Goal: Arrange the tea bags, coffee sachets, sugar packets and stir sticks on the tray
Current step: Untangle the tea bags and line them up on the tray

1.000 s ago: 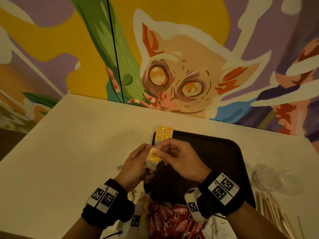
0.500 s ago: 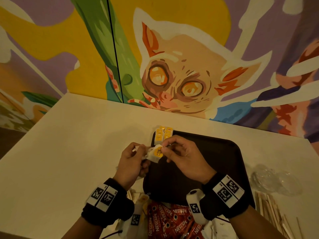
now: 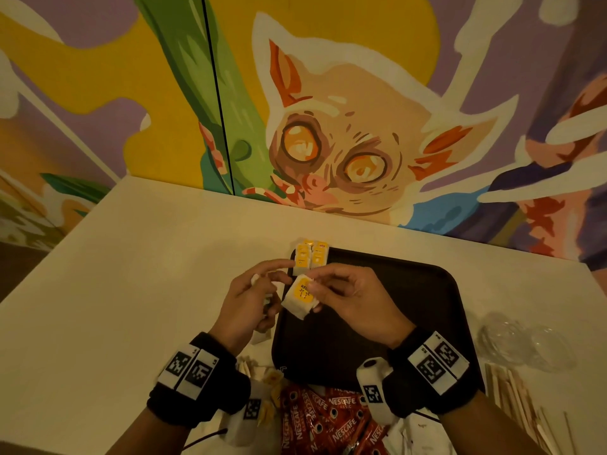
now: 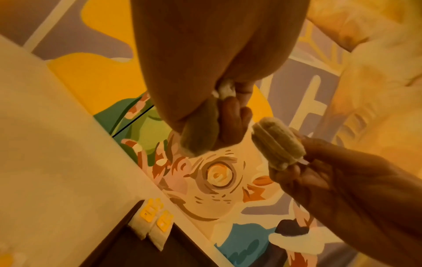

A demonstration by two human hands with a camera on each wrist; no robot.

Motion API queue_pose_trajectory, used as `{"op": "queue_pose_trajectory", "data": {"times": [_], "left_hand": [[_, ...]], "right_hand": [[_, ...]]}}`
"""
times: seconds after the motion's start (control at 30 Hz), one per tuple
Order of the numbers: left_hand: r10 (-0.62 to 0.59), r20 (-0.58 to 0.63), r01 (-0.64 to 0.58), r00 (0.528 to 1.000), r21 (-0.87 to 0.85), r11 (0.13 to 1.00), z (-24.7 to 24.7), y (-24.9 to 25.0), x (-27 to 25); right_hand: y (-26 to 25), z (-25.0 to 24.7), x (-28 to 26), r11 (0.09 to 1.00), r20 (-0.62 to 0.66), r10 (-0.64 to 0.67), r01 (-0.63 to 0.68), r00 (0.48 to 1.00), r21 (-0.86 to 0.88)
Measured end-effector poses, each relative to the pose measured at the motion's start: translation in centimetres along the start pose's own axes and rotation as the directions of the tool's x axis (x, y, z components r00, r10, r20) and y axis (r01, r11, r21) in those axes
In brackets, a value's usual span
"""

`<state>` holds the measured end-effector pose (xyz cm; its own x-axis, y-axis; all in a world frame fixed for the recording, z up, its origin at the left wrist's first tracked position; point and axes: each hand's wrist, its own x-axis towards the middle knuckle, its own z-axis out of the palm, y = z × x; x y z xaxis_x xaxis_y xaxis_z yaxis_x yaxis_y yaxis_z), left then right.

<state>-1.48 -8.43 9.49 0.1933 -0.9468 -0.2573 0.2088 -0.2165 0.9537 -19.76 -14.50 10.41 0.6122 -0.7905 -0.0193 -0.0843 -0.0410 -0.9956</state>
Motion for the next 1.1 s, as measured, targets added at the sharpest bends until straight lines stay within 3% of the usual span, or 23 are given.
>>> {"op": "queue_pose_trajectory", "data": {"times": [0.13, 0.27, 0.37, 0.57, 0.87, 1.1], "left_hand": [[0.017, 0.134, -0.027, 0.991, 0.075, 0.997, 0.6, 0.6, -0.2], [0.153, 0.219, -0.199, 0.964, 0.207, 0.958, 0.9, 0.8, -0.6], [0.189, 0.181, -0.226, 0.965, 0.212, 0.951, 0.6, 0.4, -0.5], [0.112, 0.111, -0.122, 0.988, 0.087, 0.989, 0.6, -0.1, -0.4], [0.133, -0.022, -0.133, 0.991, -0.021, 0.991, 0.3, -0.7, 0.2], [0.056, -0.050, -0.060, 0.997, -0.077, 0.995, 0.0, -0.4, 0.3]], "right_hand": [[0.2, 0.2, 0.1, 1.000, -0.016, -0.024, 0.024, 1.000, -0.020], [0.1, 0.1, 0.1, 0.999, -0.054, -0.042, 0.041, 0.998, -0.008], [0.1, 0.0, 0.0, 0.997, -0.062, -0.011, 0.016, 0.998, 0.076], [0.1, -0.2, -0.2, 0.976, -0.037, 0.040, -0.031, 0.999, 0.217], [0.3, 0.2, -0.2, 0.978, -0.070, 0.072, -0.056, 0.995, 0.202], [1.0, -0.3, -0.3, 0.991, -0.072, 0.070, -0.061, 0.995, 0.119]]}}
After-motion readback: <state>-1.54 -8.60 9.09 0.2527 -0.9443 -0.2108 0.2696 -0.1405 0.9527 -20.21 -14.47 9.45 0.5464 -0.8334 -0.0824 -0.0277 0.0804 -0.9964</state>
